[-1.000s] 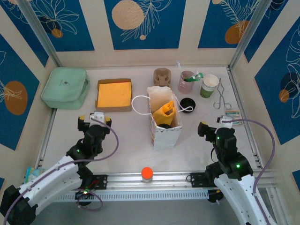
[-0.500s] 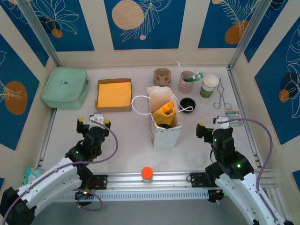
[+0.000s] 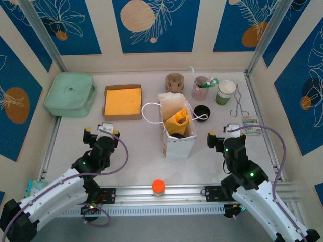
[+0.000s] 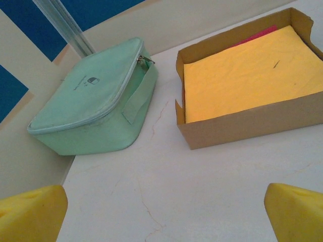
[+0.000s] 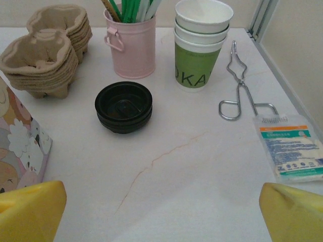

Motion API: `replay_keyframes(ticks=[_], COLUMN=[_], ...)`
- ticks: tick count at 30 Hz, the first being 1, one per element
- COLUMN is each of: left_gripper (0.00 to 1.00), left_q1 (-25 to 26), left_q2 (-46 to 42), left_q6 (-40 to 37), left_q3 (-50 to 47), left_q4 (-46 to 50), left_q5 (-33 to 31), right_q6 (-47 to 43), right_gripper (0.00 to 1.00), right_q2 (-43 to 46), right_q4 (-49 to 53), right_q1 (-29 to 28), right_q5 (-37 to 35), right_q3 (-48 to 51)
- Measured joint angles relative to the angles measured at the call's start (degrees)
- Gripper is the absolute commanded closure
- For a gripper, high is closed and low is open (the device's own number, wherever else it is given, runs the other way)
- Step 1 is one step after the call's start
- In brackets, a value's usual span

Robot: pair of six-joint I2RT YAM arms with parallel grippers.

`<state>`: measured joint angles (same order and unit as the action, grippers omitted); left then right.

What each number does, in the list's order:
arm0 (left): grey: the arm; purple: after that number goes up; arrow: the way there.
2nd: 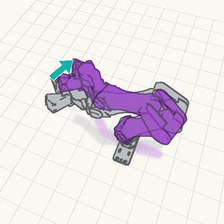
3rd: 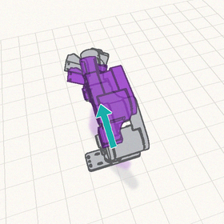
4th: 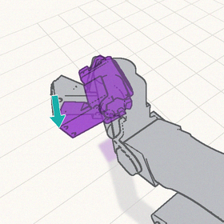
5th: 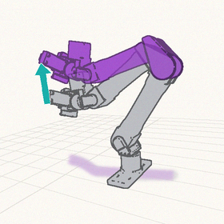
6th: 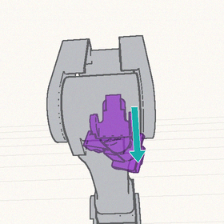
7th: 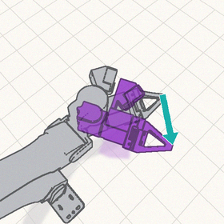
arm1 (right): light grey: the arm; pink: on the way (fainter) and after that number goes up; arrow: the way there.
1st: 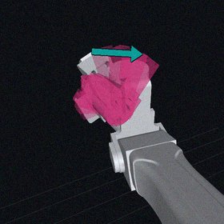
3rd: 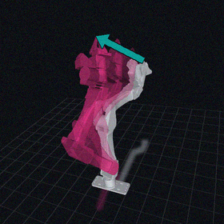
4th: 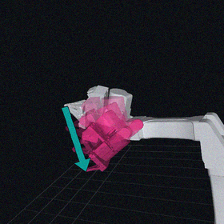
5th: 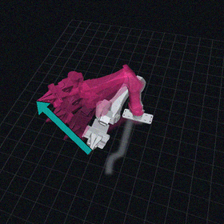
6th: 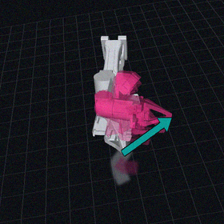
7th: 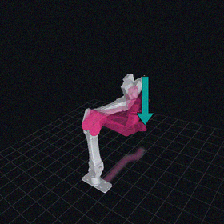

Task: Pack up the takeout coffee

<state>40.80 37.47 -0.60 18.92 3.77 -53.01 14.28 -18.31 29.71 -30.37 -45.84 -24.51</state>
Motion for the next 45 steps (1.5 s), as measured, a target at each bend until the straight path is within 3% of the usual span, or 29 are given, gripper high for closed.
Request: replay_keyframes(ticks=[29,45], left_gripper=[0.0,0.0], left_q1=[0.0,0.0], left_q2=[2.97,7.19], left_q6=[-2.56,-2.95], left_q3=[-4.39,-6.86], left_q4=[-7.67,-13.51], left_q5=[-1.14,-1.51], right_q6=[-1.27,-1.25], right_gripper=[0.01,0.01], right_q2=[-3.65,-9.14], right_q4=[-10.97,-16.74], right_q1=[3.17,10.25], right_q5=[1.27,6.12], right_q3=[10.51,11.56])
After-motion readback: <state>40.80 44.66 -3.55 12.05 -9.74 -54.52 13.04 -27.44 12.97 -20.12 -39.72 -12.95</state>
